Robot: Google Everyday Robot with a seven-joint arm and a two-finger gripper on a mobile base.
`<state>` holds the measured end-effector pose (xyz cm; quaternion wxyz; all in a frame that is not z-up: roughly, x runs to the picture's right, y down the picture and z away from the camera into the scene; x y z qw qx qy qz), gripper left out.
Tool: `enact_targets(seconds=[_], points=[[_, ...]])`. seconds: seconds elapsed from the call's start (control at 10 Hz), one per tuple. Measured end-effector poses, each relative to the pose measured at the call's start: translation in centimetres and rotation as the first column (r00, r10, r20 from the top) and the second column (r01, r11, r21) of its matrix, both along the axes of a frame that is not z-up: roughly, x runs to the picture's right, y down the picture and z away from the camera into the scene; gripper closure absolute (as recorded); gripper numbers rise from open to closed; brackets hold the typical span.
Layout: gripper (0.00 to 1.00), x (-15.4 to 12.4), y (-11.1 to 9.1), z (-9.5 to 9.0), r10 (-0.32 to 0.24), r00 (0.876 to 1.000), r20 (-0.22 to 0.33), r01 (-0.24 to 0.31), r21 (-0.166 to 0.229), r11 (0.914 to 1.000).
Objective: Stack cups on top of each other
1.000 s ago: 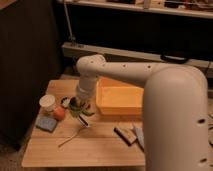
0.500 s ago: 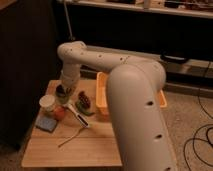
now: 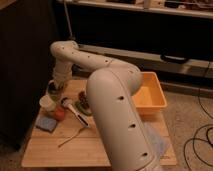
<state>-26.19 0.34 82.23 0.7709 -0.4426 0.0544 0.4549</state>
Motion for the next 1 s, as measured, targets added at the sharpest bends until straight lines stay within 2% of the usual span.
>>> enact_targets(seconds=[0.4,1.0], points=[[1.00,-1.2,0.1,0.1,0.045,0.996,0.081,-0.043,-0.028,0.9987],[1.00,-4.9,1.2,-0.5,0.021,0.990,0.142,-0.016,-0.038,0.9992]])
